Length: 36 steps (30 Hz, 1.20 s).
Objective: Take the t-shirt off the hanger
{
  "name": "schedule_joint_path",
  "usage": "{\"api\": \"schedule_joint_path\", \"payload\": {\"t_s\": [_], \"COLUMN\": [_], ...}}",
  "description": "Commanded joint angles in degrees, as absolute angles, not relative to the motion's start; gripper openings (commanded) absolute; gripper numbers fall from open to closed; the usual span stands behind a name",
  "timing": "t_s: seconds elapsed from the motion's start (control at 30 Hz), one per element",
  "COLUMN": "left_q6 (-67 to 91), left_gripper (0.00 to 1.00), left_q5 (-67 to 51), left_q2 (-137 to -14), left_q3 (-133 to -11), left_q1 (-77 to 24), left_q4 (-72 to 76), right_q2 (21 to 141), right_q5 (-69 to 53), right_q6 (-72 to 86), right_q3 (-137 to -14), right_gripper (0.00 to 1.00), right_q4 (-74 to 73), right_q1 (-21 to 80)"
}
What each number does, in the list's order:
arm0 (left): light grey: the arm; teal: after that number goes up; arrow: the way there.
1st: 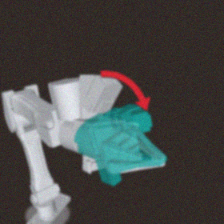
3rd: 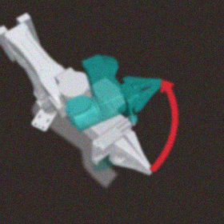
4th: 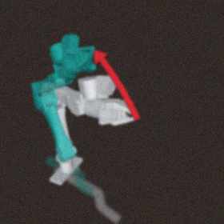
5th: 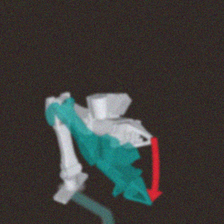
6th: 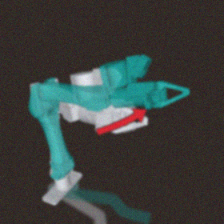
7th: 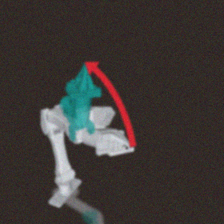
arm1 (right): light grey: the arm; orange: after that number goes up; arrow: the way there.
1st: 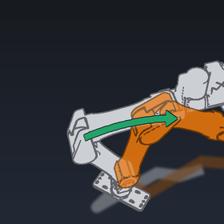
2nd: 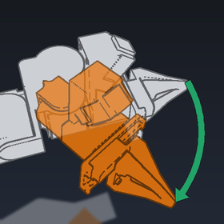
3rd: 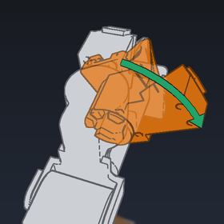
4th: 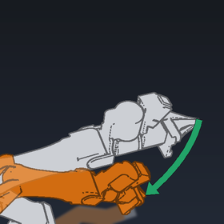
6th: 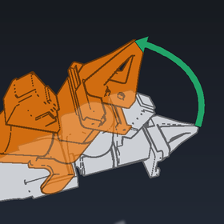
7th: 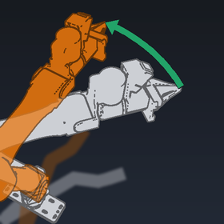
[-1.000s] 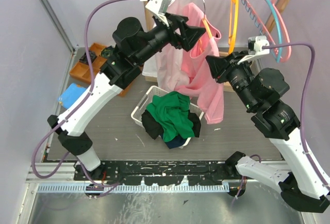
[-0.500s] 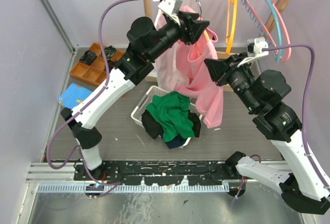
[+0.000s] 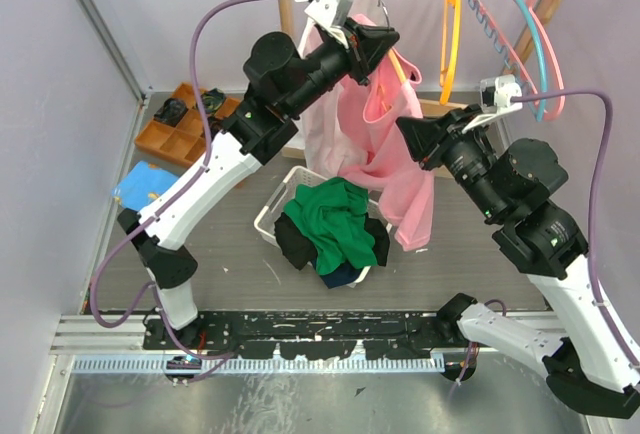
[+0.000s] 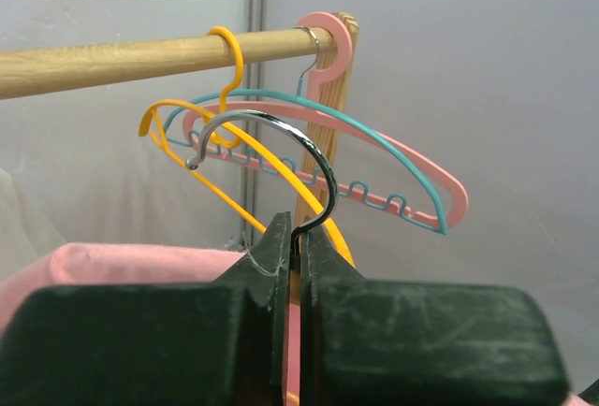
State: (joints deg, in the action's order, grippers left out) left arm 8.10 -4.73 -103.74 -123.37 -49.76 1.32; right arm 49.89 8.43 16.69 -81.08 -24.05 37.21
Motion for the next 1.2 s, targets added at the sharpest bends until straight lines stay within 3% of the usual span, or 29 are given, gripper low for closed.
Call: {"api": "schedule_joint_path", "payload": {"t_s": [0.0, 0.1, 0.17, 0.5, 1.17], "left_q6": [8.12, 8.62, 8.78, 7.67, 8.95], "left_gripper": [0.0, 0.0, 0.0, 0.0, 0.0], "left_q5": [-5.24, -4.2, -2.96, 7.1, 9.68], "left_q2": [-102.95, -102.83, -103.17, -105.22, -110.04], "left_q3": [-124.03, -124.41, -125.97, -135.16, -145.39], "left_q1": [-49.77, -49.85, -49.83, -49.46, -48.24], "left_q4": [2.33, 1.9, -0.25, -8.17, -13.02], "right_q2": [48.33, 48.32, 48.39, 47.74, 41.46], "right_q5": [7.54, 7.69, 8.09, 8.6, 6.24], "right_q6": [16.87, 17.01, 17.2, 19.66, 22.93], "right_q3": [-82.14, -82.31, -82.56, -83.46, -80.2], "right_gripper": [0.02, 0.05, 0.18, 0.44, 0.47], "right_q4": [-17.74, -18.63, -19.59, -29.38, -41.02], "right_q1": [37.09, 37.09, 37.09, 37.01, 37.08]}}
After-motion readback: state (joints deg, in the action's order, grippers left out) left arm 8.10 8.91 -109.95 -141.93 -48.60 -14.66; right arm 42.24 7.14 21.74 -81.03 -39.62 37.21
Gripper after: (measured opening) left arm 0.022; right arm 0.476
